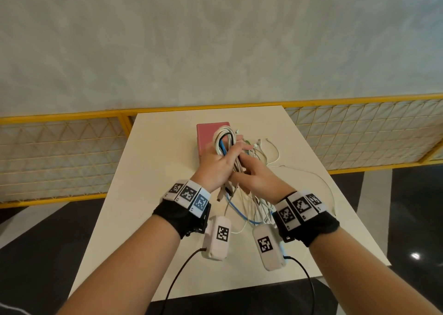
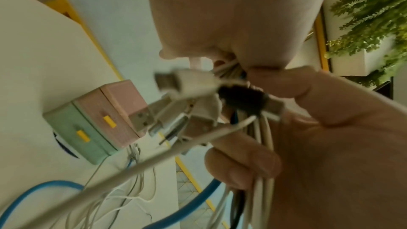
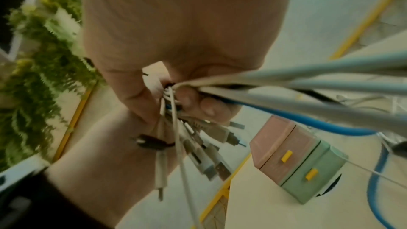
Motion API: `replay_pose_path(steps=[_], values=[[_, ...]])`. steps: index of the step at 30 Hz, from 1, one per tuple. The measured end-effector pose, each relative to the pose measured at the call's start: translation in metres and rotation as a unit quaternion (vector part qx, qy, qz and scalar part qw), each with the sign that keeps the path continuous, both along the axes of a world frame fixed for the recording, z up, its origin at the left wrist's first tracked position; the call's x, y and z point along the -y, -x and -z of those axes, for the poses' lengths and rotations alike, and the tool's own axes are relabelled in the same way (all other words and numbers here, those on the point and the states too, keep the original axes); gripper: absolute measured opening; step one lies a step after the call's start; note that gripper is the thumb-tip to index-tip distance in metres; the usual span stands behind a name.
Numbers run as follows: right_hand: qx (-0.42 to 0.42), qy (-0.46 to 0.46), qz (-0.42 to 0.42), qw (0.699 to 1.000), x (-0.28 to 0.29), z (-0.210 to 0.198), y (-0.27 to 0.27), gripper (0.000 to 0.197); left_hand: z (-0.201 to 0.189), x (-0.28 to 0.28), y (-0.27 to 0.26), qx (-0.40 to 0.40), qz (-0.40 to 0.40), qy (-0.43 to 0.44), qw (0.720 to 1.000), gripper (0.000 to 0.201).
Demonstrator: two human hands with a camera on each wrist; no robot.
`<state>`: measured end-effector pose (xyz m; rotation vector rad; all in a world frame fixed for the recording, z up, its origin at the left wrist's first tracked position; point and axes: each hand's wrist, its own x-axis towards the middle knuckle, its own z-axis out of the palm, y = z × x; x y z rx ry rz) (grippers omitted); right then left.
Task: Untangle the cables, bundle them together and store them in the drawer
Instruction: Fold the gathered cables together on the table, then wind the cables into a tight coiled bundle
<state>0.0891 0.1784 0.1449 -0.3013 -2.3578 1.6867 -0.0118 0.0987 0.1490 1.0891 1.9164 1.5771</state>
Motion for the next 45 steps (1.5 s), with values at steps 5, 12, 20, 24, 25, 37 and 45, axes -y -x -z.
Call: replay_pose_path(steps=[5,12,20,24,25,37,45], values=[[0.013,0.008,-0.002,1.0,0.001,-0.006,0.006,0.005,0.001,0.002,0.003,0.036,0.047,-0.011,0.998,0.021],[-0.007,0.054,-0.023,0.998,-0.004,-0.007,0.008,0.031,-0.003,0.004,0.002,-0.03,0.032,-0.008,0.999,0.027],[0.11,-0.089,-0.059,0.988,-0.029,-0.021,0.011,0.03,-0.006,0.003,-0.005,0.007,0.014,-0.068,0.998,0.033],[0.177,-0.136,-0.044,0.974,-0.039,-0.005,0.005,0.043,-0.022,0.006,-0.003,0.005,-0.008,-0.09,0.996,0.042],[0.168,-0.158,-0.012,0.973,-0.04,0.004,0.003,0.045,-0.026,0.006,0.0,0.011,-0.015,-0.106,0.994,0.042],[-0.023,-0.049,0.014,0.998,-0.017,0.01,0.016,0.052,-0.021,-0.013,0.015,0.134,-0.054,-0.211,0.967,0.038],[0.05,-0.203,0.043,0.977,-0.029,0.018,0.022,0.019,-0.032,-0.004,0.032,0.142,-0.136,-0.238,0.951,0.031]])
